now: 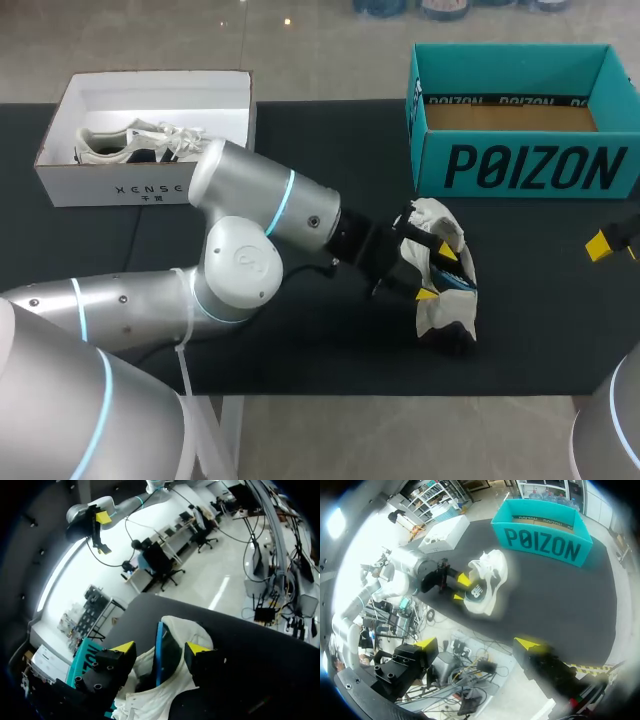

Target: Take the shoe out of the shoebox, open the shoe tongue, remove and reinsert the insole, then place the shoe into the shoebox

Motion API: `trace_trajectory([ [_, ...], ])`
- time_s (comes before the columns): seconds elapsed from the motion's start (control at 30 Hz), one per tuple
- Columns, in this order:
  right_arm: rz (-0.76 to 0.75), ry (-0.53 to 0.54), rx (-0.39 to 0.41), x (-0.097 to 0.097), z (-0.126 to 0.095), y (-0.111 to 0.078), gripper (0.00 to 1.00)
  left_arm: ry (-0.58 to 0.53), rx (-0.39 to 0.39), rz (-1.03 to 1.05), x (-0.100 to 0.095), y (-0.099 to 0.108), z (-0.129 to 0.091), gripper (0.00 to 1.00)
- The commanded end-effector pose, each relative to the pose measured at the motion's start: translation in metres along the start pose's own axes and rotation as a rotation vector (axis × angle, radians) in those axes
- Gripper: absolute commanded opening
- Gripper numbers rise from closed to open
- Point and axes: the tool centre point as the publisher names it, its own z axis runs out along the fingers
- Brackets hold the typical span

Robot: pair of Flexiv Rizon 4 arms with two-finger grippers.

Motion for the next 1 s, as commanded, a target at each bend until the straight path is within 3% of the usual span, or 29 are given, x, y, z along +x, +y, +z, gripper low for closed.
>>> trace_trajectory([
  [0.03,0.002,-0.001,0.004,-0.001,0.001,0.002,1.00,0.007,0.004,0.000,-0.003,0.002,0.006,0.21],
  [0.27,0.002,-0.001,0.004,-0.001,0.001,0.002,1.00,0.017,0.006,-0.003,-0.005,0.003,0.011,0.16],
  [0.4,0.002,-0.001,0.004,-0.001,0.001,0.002,1.00,0.026,0.007,-0.004,-0.005,0.006,0.012,0.05],
  [0.57,0.002,-0.001,0.004,-0.001,0.001,0.002,1.00,0.036,0.004,-0.007,-0.004,0.008,0.012,0.00],
  [0.8,0.002,-0.001,0.004,-0.001,0.001,0.002,1.00,0.118,-0.066,0.045,-0.007,0.022,0.006,0.00],
  [1.0,0.002,-0.001,0.004,-0.001,0.001,0.002,1.00,0.103,-0.105,0.046,-0.009,0.034,0.004,0.00],
])
